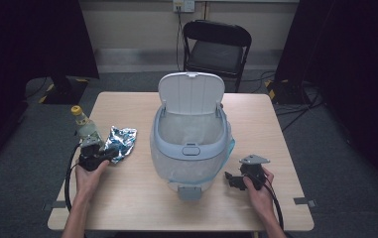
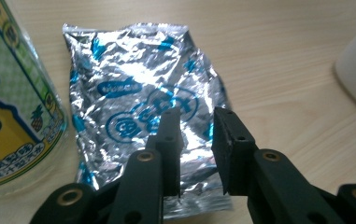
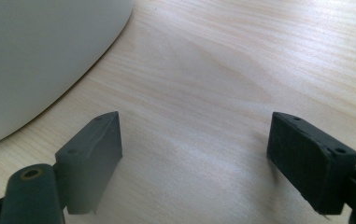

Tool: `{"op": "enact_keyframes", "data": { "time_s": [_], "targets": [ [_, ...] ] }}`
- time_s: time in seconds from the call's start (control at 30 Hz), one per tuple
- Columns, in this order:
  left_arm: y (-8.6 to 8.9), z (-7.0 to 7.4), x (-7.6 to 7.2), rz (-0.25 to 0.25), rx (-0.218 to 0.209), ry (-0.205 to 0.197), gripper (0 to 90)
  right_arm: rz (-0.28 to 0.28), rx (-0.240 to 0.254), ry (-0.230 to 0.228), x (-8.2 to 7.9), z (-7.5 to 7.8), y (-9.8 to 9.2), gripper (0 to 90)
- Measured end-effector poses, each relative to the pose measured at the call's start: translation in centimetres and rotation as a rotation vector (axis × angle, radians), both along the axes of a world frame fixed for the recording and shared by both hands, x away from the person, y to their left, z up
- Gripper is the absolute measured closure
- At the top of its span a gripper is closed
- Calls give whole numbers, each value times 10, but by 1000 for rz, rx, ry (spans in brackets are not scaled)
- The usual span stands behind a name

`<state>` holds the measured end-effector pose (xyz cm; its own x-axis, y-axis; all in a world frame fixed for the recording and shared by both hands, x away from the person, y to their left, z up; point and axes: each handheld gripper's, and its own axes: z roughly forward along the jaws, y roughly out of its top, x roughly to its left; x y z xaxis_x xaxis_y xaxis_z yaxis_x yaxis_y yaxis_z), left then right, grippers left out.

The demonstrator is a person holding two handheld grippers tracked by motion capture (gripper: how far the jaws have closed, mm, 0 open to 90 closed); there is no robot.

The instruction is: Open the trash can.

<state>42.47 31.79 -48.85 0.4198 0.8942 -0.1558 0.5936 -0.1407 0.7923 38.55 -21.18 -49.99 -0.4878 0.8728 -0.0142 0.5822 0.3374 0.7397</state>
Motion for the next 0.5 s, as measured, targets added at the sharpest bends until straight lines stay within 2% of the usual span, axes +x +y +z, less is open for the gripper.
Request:
{"op": "enact_keyframes", "data": {
  "time_s": [0.07, 0.1, 0.23, 0.37, 0.5],
  "targets": [
    [0, -2, -2, 19, -10, -29, 697, 0, 0, 0, 0, 0, 0, 170],
    [0, -3, -2, 27, 4, -30, 683, -1, 1, 0, 0, 0, 0, 170],
    [-1, -12, 1, 16, 55, 15, 683, -1, 0, 1, 0, 0, 0, 170],
    [-4, -12, 1, 5, 61, 12, 667, -3, 1, 2, 0, 0, 0, 170],
    [-6, -11, 1, 4, 93, 13, 646, -1, 1, 0, 0, 0, 0, 170]
  ]
}}
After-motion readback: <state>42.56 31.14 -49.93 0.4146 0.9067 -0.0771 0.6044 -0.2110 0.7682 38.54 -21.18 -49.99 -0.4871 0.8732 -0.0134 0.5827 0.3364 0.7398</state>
